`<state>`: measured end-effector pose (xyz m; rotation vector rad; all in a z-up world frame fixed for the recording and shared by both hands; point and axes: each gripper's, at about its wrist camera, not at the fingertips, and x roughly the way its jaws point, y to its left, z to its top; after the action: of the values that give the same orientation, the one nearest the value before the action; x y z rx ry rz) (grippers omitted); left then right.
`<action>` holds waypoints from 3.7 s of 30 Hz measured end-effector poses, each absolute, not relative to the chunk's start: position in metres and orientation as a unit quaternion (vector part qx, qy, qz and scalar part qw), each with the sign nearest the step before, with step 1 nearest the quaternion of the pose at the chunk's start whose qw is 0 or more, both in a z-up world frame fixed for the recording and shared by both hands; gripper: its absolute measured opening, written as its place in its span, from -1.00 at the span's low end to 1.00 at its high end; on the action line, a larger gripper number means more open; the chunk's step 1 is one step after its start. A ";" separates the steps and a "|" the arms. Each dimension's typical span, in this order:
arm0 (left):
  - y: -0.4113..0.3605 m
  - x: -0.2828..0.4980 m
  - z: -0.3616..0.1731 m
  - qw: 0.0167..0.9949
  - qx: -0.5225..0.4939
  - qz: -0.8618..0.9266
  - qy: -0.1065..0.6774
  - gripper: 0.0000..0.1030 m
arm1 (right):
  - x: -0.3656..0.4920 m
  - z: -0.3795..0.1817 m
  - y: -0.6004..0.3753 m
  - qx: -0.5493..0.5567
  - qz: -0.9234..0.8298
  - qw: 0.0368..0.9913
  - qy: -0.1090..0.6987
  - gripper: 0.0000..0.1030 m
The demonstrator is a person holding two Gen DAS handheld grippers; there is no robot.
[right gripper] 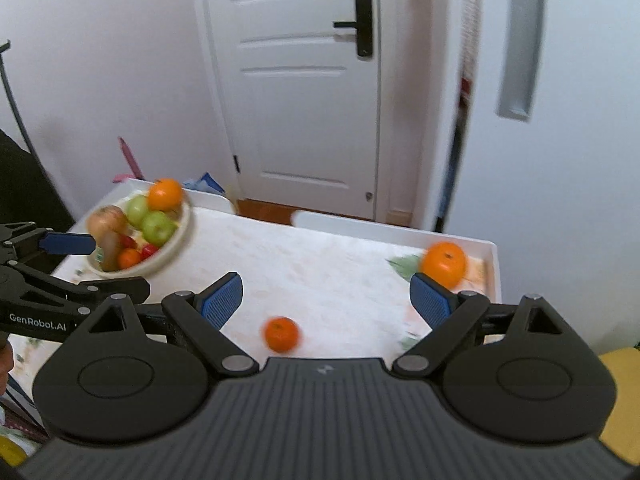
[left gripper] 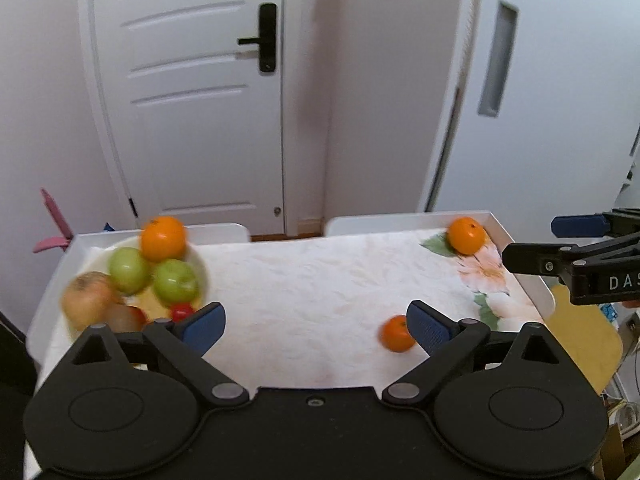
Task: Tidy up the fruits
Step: 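Grasp a tangerine with the left tool while the right tool grasps another tangerine, then carry both tangerines to the bowl and open the left tool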
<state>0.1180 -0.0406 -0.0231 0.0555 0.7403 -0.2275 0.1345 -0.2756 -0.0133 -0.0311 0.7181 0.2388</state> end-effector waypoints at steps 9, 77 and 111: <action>-0.100 0.138 -0.066 0.911 0.041 -0.120 0.393 0.93 | 0.163 -0.053 -0.322 -0.017 0.107 0.922 0.373 1.00; -0.079 0.147 -0.078 0.932 0.033 -0.047 0.359 -0.18 | 0.250 -0.083 -0.266 -0.066 0.167 0.913 0.366 0.43; 0.129 0.199 -0.029 0.938 0.049 -0.061 0.337 -0.18 | 0.226 -0.044 -0.039 -0.027 0.188 0.906 0.379 0.42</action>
<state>0.1992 0.1287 -0.0290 0.1006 0.6879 -0.1249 0.2258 -0.0392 -0.0438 -0.0559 0.7830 0.3875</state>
